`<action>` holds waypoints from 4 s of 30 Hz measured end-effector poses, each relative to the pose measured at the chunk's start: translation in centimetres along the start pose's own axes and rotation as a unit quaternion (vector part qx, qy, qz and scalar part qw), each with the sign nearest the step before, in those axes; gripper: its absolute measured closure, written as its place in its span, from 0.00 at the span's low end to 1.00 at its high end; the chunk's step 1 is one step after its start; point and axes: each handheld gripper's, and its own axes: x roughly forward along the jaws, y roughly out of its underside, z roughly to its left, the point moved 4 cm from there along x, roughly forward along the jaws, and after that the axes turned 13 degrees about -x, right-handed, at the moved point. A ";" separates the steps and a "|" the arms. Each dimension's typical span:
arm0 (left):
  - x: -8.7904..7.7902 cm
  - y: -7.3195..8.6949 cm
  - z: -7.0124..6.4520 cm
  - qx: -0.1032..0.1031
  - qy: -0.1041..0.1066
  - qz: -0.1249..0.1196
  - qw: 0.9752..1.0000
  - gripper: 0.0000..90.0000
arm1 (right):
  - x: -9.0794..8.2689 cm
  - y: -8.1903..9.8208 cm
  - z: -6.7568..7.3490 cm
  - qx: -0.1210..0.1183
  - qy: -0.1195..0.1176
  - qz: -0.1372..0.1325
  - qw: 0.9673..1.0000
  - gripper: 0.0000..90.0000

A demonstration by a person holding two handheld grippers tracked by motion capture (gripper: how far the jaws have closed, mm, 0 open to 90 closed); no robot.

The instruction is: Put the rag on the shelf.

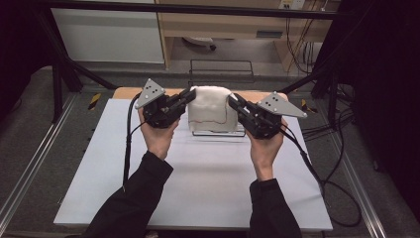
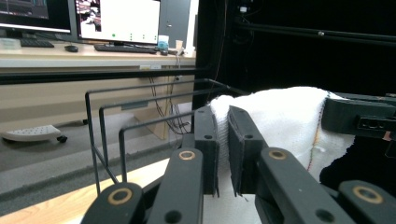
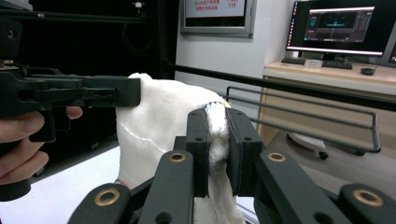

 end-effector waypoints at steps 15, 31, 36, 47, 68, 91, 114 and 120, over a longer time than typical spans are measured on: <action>0.9 -2.3 -0.3 0.003 0.001 -0.018 1.000 0.92 | 0.7 -2.0 -1.3 -0.001 0.014 -0.014 1.000 0.90; 1.8 -5.1 -0.9 0.013 -0.001 -0.041 0.999 0.92 | 1.1 -4.7 -2.7 -0.012 0.030 -0.034 0.999 0.90; 2.2 -5.8 -0.7 0.010 -0.002 -0.044 0.999 0.92 | 1.5 -5.3 -3.0 -0.014 0.033 -0.037 0.999 0.90; 3.0 -7.8 -0.3 0.000 -0.005 -0.052 0.999 0.92 | 2.7 -6.5 -4.0 -0.012 0.038 -0.041 0.998 0.90; 5.0 -10.1 0.5 0.009 -0.015 -0.056 0.998 0.92 | 5.0 -7.8 -6.3 -0.003 0.049 -0.042 0.998 0.90; 7.7 -11.4 2.8 0.000 -0.029 -0.046 0.999 0.92 | 8.1 -7.9 -8.3 0.003 0.053 -0.028 0.998 0.89; 9.5 -9.5 3.9 0.017 -0.035 -0.016 0.999 0.92 | 8.9 -5.5 -9.3 0.013 0.049 -0.001 0.999 0.89; 9.4 -8.7 4.1 0.017 -0.031 -0.011 0.999 0.92 | 8.8 -4.8 -9.1 0.012 0.046 0.004 0.999 0.89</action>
